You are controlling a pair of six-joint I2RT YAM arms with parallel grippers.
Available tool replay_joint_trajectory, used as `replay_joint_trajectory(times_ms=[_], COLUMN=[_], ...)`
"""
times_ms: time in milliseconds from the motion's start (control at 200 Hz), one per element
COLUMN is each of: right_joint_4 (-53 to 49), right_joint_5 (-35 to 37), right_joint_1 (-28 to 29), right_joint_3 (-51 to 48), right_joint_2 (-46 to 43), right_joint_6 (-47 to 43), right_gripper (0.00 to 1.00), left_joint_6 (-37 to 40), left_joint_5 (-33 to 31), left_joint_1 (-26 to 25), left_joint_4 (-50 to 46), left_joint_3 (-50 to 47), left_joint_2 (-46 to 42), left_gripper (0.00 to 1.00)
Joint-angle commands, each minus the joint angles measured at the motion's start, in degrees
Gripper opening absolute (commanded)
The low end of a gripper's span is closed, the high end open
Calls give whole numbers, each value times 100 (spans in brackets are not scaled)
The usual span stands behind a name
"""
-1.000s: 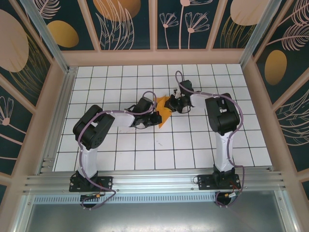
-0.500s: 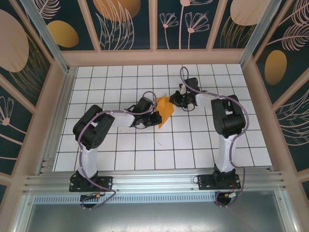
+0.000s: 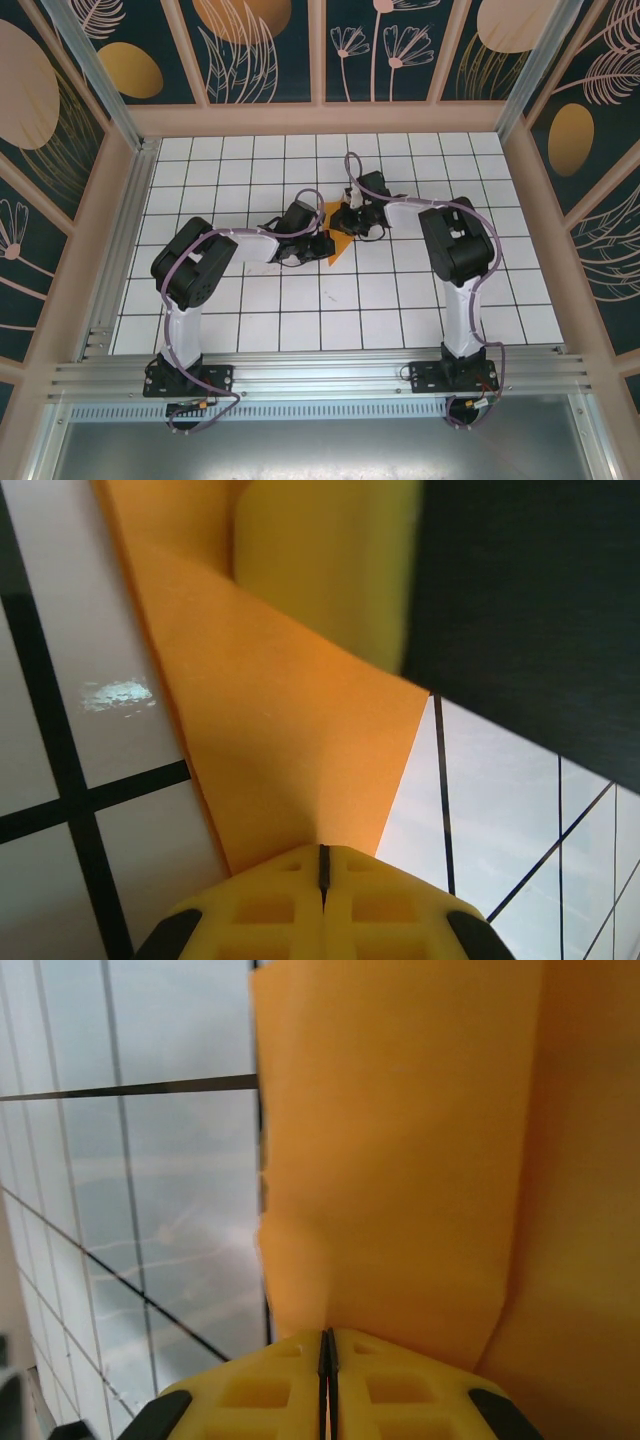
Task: Fold a paper plane with a square sheet of paper (pick it up from the middle)
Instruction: Fourth fold the wing at the center of the table.
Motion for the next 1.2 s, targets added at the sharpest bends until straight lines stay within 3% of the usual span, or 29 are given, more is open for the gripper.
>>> replay_joint_trajectory(times_ms=[0,736,1196], right_joint_4=[-138,-311,-653], right_joint_5=[86,936,1400], right_joint_1=[-35,-667,-906], right_joint_3=[326,1475,2713], right_joint_2=[180,1166,1797], right_joint_6=[-31,47,140], right_gripper=[13,13,13], left_joint_6=[98,264,271], left_joint_5=[-111,-68,-55], left_joint_1=[-37,-95,-96], left_joint_4=[-1046,-1217,-1174], left_joint_3=[-290,-487,-628], left_joint_2=[334,385,374], left_gripper=[2,2,2])
